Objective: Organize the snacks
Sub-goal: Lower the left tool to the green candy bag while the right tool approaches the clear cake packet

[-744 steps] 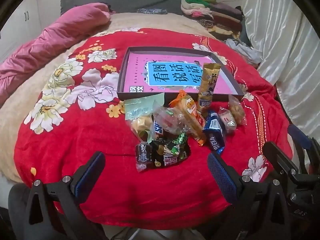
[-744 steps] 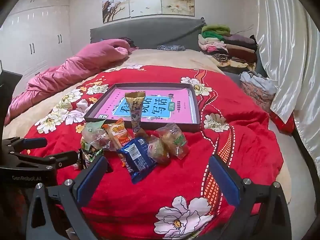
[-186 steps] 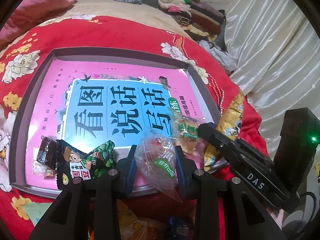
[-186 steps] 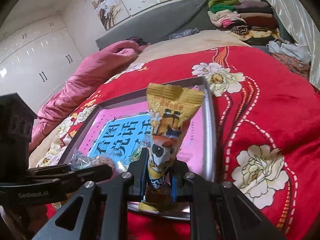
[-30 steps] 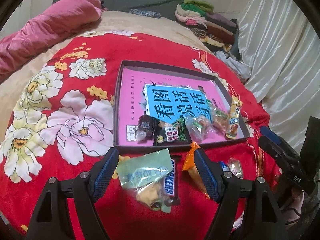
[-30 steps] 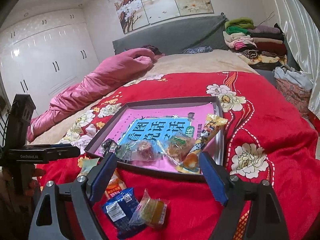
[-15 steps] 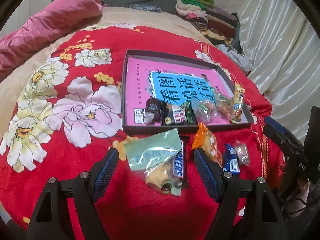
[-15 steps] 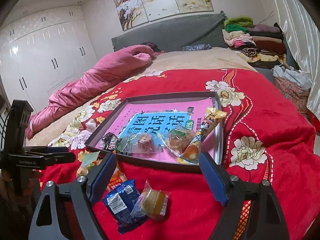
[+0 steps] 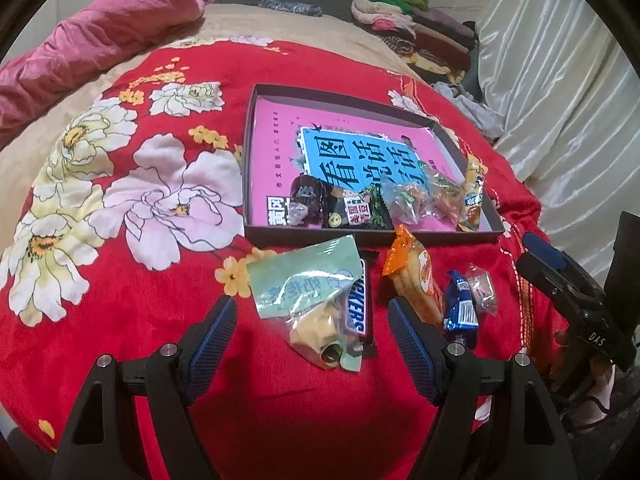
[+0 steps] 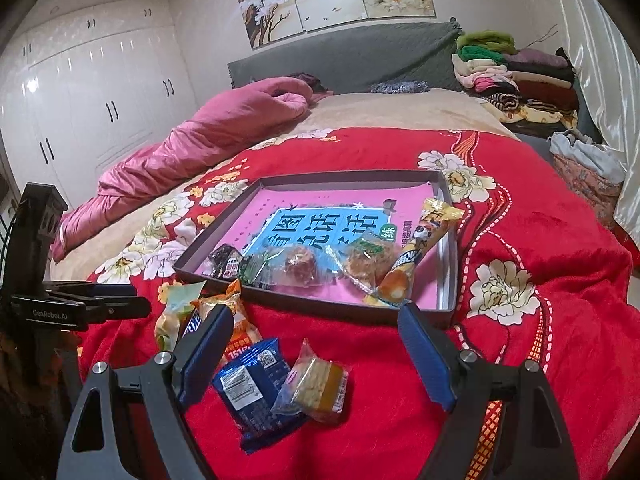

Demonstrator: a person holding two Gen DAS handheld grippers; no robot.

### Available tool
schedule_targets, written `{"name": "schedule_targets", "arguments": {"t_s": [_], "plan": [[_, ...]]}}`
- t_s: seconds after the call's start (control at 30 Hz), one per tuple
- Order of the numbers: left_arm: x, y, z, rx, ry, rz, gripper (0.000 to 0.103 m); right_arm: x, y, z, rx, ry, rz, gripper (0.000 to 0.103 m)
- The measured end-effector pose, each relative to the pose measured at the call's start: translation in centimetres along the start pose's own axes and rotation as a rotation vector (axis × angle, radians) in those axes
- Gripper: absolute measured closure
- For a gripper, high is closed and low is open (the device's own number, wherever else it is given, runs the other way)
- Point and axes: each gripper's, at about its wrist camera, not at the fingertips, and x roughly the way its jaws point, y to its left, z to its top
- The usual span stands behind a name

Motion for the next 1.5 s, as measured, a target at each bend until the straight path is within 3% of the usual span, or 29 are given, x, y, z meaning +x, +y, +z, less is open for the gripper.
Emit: {"name": "schedule_targets", "arguments": {"t_s": [0.63, 1.5], "plan": [[0.5, -0.1, -0.9, -0.011, 0.038, -0.014, 0.024, -0.3, 0.0, -1.1, 0.008, 0.038, -0.022, 0.019], [2.9, 0.8, -1.9, -0.101, 0.093, -0.053, 0.024, 2.1, -0.5, -2.6, 0.043, 0.18, -0.033, 0.019]]}}
